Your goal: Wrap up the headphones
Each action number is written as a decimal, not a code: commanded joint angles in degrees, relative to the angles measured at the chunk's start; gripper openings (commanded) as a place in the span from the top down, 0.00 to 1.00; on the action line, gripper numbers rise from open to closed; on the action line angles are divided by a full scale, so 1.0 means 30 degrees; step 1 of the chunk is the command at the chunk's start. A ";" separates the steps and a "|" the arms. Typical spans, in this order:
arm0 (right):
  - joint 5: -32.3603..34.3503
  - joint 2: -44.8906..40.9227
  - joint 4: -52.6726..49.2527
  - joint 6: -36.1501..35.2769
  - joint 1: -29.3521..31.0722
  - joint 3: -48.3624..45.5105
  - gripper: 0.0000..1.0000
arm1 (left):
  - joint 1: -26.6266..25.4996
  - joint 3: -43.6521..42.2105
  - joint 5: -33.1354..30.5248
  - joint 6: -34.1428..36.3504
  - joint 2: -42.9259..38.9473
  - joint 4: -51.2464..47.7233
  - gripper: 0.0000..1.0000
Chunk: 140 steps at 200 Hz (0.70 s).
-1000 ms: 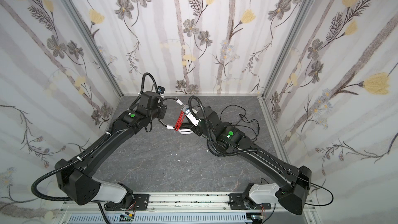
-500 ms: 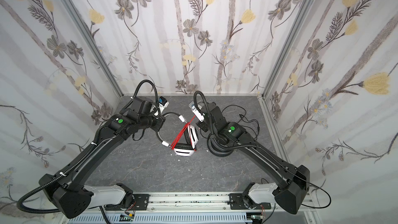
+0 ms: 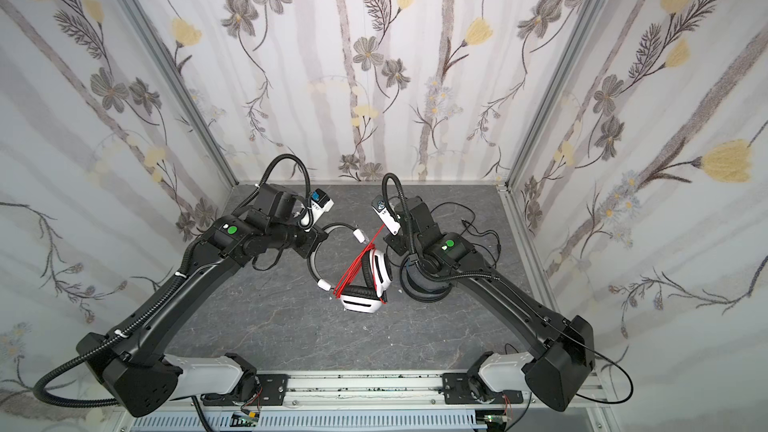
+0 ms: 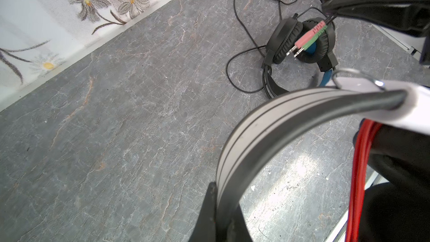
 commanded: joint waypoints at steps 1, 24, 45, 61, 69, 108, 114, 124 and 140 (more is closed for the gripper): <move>-0.0873 -0.0130 0.0755 0.0927 -0.0340 -0.0432 0.93 | -0.0026 0.0517 0.1447 -0.0584 -0.0353 0.0558 1.00; -0.2953 -0.1013 0.1856 0.1537 -0.1051 -0.1572 0.89 | 0.0428 0.0499 0.2704 -0.1740 -0.0747 0.1439 1.00; -0.4970 -0.1823 0.2865 0.1721 -0.1387 -0.2458 0.85 | 0.0619 0.1006 0.3733 -0.2402 -0.0859 0.1560 1.00; -0.6023 -0.2289 0.3407 0.1802 -0.1413 -0.2772 0.82 | 0.0702 0.1240 0.4218 -0.2707 -0.0947 0.1753 1.00; -0.6554 -0.2511 0.3724 0.1833 -0.1428 -0.2906 0.79 | 0.0771 0.1328 0.4421 -0.2813 -0.0963 0.1808 1.00; -0.7953 -0.3219 0.4727 0.2178 -0.1550 -0.3415 0.65 | 0.0965 0.2130 0.5211 -0.3342 -0.0891 0.1685 1.00; -0.8141 -0.3308 0.4857 0.2263 -0.1597 -0.3527 0.63 | 0.1165 0.2102 0.5455 -0.3718 -0.0969 0.1929 1.00; -0.8329 -0.3509 0.5083 0.2431 -0.1648 -0.3760 0.61 | 0.1508 0.2097 0.5924 -0.4199 -0.1008 0.2293 1.00; -0.8728 -0.3947 0.5610 0.2831 -0.1840 -0.4308 0.56 | 0.1665 0.2467 0.5946 -0.4594 -0.0993 0.2354 1.00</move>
